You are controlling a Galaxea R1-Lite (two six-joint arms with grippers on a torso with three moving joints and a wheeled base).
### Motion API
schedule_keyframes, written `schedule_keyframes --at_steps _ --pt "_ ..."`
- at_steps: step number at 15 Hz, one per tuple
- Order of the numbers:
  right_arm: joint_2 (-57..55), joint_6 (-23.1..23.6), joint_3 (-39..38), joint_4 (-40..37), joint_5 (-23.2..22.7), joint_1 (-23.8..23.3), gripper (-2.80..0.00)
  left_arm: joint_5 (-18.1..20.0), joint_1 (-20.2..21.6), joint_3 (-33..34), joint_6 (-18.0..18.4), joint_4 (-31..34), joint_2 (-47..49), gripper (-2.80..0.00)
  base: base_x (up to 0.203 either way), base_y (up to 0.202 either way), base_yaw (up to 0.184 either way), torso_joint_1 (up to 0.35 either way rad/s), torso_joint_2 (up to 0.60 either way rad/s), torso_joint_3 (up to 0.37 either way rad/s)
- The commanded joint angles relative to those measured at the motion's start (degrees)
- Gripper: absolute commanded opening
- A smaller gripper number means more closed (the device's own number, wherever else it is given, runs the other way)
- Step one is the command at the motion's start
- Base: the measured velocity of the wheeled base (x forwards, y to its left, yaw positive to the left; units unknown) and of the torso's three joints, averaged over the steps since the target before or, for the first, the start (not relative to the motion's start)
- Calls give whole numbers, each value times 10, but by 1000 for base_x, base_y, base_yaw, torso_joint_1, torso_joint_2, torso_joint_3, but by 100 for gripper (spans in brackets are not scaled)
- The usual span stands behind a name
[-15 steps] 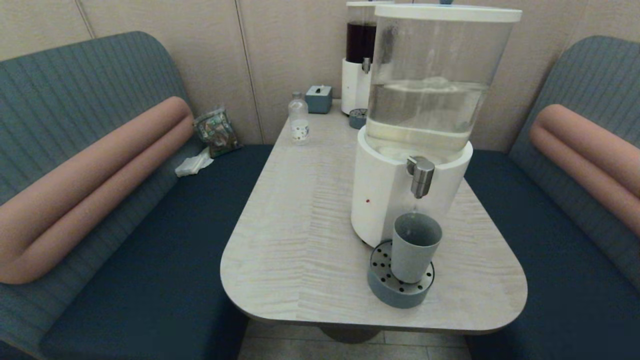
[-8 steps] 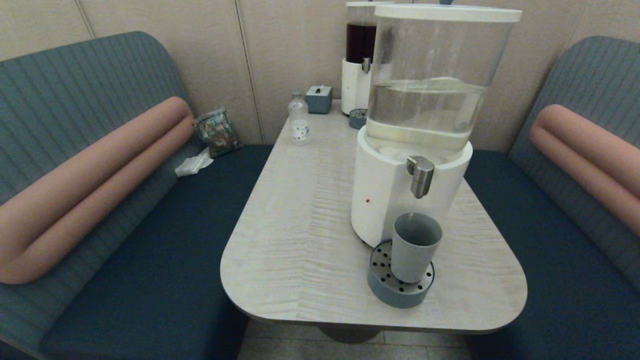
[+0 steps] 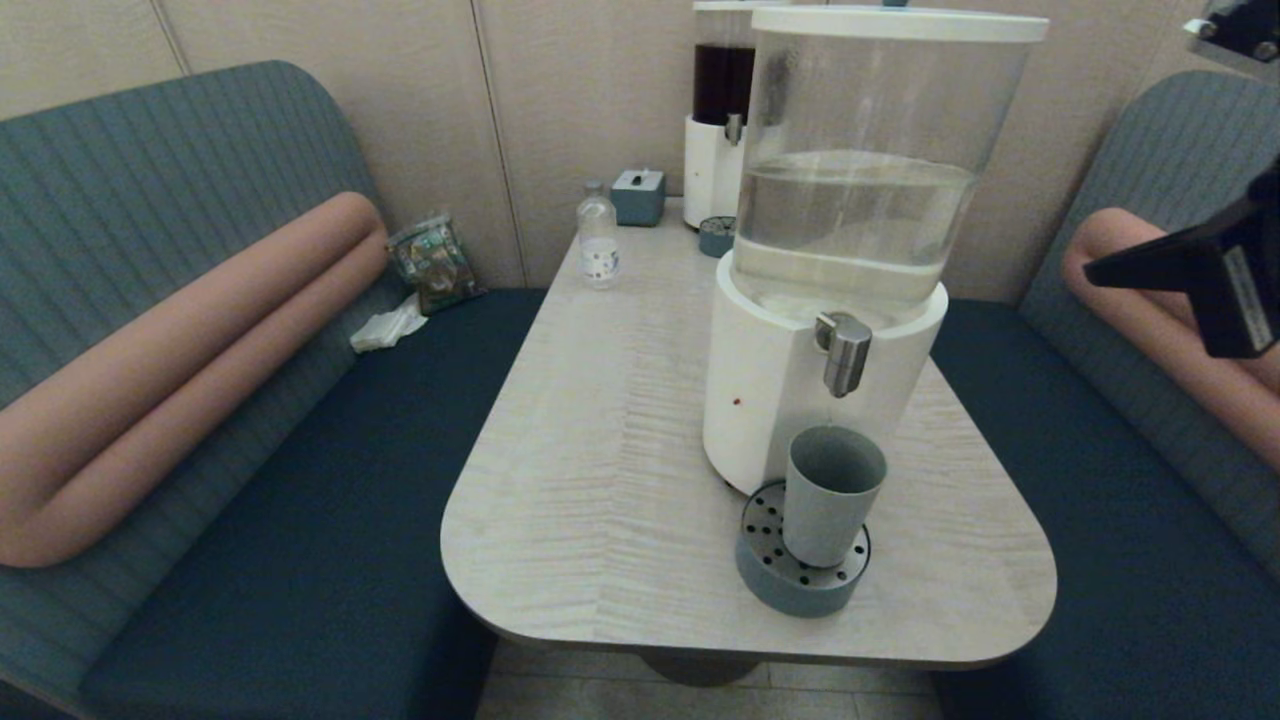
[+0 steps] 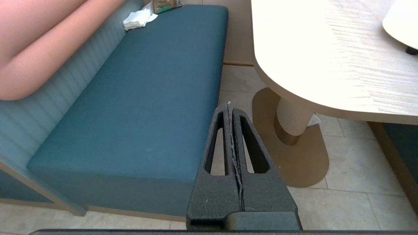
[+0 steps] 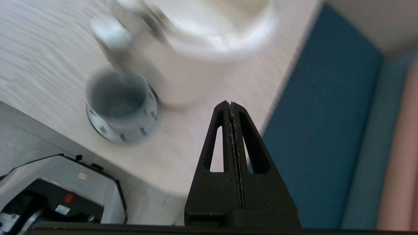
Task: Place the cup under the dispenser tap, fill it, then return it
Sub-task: Turn off the faucet
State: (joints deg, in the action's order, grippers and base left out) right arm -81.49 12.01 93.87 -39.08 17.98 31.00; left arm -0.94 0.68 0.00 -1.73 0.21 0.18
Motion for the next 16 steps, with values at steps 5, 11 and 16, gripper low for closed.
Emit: schedule_keyframes --at_steps 5,11,16 --pt "-93 -19 76 15 -88 59 -280 0 0 0 0 0 1 -280 0 0 0 0 0 0" --pt "-143 -39 97 20 -138 68 -280 0 0 1 0 1 1 -280 0 0 0 0 0 0" --pt "-186 -40 116 27 -138 72 -280 0 0 0 0 1 1 -280 0 0 0 0 0 0"
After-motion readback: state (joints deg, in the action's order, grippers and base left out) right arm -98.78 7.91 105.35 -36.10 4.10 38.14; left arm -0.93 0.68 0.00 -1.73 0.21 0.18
